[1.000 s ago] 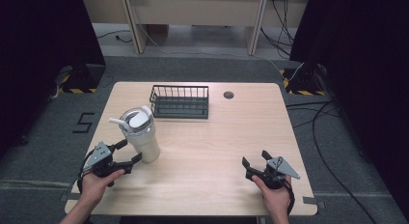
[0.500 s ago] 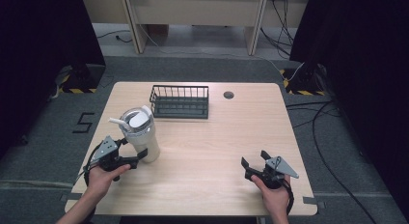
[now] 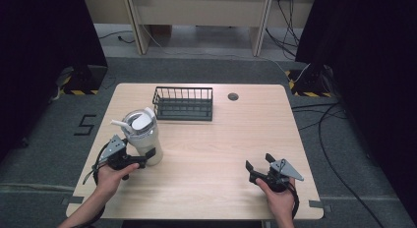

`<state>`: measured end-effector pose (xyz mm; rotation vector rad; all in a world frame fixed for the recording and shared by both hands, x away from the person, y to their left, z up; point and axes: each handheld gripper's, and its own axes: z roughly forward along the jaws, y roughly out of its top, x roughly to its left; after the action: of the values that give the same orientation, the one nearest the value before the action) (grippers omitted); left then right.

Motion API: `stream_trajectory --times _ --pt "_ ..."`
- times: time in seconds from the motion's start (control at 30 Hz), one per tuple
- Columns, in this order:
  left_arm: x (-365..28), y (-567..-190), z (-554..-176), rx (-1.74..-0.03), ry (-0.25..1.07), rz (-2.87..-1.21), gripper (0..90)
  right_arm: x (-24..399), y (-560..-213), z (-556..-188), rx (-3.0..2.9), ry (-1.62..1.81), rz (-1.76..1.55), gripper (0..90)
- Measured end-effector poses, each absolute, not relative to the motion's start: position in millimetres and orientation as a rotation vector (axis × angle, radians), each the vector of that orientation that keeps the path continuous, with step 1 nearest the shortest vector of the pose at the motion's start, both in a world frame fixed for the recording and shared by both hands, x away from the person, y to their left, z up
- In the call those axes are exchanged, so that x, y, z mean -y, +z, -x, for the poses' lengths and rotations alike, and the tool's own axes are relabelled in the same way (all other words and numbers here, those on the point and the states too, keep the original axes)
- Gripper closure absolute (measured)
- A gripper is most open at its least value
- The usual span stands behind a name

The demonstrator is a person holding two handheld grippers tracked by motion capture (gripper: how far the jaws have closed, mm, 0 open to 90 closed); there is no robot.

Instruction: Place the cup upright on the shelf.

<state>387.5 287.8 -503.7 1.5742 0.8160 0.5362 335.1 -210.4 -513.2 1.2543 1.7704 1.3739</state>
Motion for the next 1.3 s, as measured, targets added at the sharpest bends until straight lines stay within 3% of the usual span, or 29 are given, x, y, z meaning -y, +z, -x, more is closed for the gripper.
stream_trajectory --times 0.3,1.3 --pt "-287.6 -505.0 -389.0 -0.797 0.565 -1.574 8.1 210.7 -515.0 -336.0 -1.776 1.370 -1.269 15.6" --pt "-287.1 -497.2 -388.9 -0.766 0.544 -1.622 9.5 213.2 -517.1 -337.1 -1.775 1.375 -1.286 15.6"
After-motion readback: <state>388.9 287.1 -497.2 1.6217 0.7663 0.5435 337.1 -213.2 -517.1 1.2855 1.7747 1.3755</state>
